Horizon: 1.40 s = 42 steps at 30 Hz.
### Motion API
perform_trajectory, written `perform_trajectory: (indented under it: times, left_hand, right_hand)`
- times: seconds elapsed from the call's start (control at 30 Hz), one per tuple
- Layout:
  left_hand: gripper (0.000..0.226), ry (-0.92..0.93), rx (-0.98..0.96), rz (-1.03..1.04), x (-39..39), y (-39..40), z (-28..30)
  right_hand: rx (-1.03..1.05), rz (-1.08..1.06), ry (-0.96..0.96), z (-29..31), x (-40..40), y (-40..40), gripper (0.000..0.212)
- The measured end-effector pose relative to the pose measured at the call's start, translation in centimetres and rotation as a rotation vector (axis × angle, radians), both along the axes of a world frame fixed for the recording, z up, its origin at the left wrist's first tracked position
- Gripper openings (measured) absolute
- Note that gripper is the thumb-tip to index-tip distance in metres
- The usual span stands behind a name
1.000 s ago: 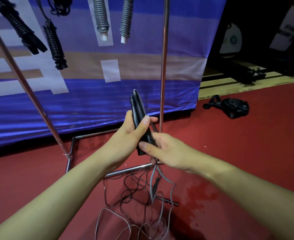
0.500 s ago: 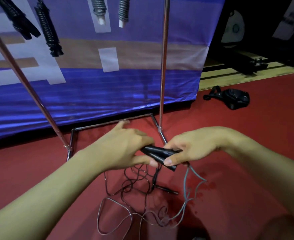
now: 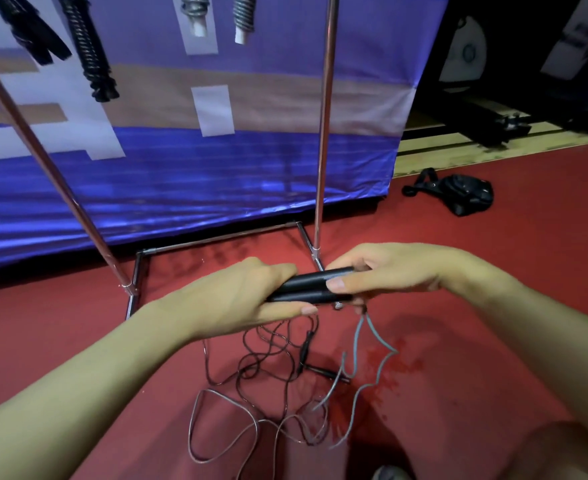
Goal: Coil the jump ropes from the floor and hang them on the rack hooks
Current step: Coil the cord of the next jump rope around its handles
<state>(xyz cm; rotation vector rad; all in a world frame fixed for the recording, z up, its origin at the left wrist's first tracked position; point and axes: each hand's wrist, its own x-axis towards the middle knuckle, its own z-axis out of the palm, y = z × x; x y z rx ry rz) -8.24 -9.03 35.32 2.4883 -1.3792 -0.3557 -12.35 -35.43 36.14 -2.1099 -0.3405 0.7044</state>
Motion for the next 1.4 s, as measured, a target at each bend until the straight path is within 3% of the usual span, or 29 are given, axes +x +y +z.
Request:
perform_trajectory:
  times: [0.1, 0.17, 0.23, 0.37, 0.53, 0.67, 0.87, 1.03, 1.17, 1.3, 1.4]
  left_hand:
    - [0.044, 0.048, -0.214, 0.101, 0.9, 1.0, 0.3]
    - [0.046, 0.030, -0.352, 0.183, 1.5, 1.7, 0.8]
    - [0.043, 0.016, -0.356, 0.219, 2.5, 2.7, 0.8]
    - [0.051, 0.083, -0.182, 0.119, 3.4, 4.0, 0.3]
    - [0.051, 0.163, -0.082, 0.119, 3.0, 3.4, -0.2]
    - [0.047, 0.274, -0.064, 0.165, 2.8, 3.0, 0.0]
    - [0.039, 0.246, -0.034, 0.143, 2.5, 2.8, -0.7]
    - [0.037, 0.356, -0.071, 0.155, 2.3, 3.0, -1.3]
    - [0.031, 0.285, -0.096, 0.145, 1.9, 2.8, -1.0]
    - [0.030, 0.324, -0.148, 0.142, 1.8, 2.7, -0.6]
    - [0.027, 0.424, -0.188, 0.136, 1.4, 2.1, -0.4]
  right_hand:
    - [0.247, 0.002, 0.217, -0.6, -0.6, 0.7, 0.044]
    - [0.255, -0.003, 0.204, -1.5, -1.0, 1.9, 0.033]
    - [0.150, -0.104, 0.014, -1.6, -0.8, 2.9, 0.025]
    - [-0.183, -0.157, -0.438, 0.1, -0.1, 2.4, 0.028]
    - [-0.286, -0.100, -0.459, 0.0, -0.3, 2.6, 0.025]
    - [-0.441, -0.061, -0.590, 0.3, -0.7, 3.0, 0.025]
    - [-0.343, -0.211, -0.560, 0.0, -0.3, 4.2, 0.032]
    - [-0.307, -0.278, -0.523, -0.6, -0.2, 4.7, 0.027]
    - [-0.258, -0.324, -0.559, -0.8, 0.0, 4.6, 0.034]
    - [-0.147, -0.343, -0.524, -1.3, -0.2, 5.4, 0.021]
    - [-0.037, -0.417, -0.622, -1.4, -0.2, 6.2, 0.020]
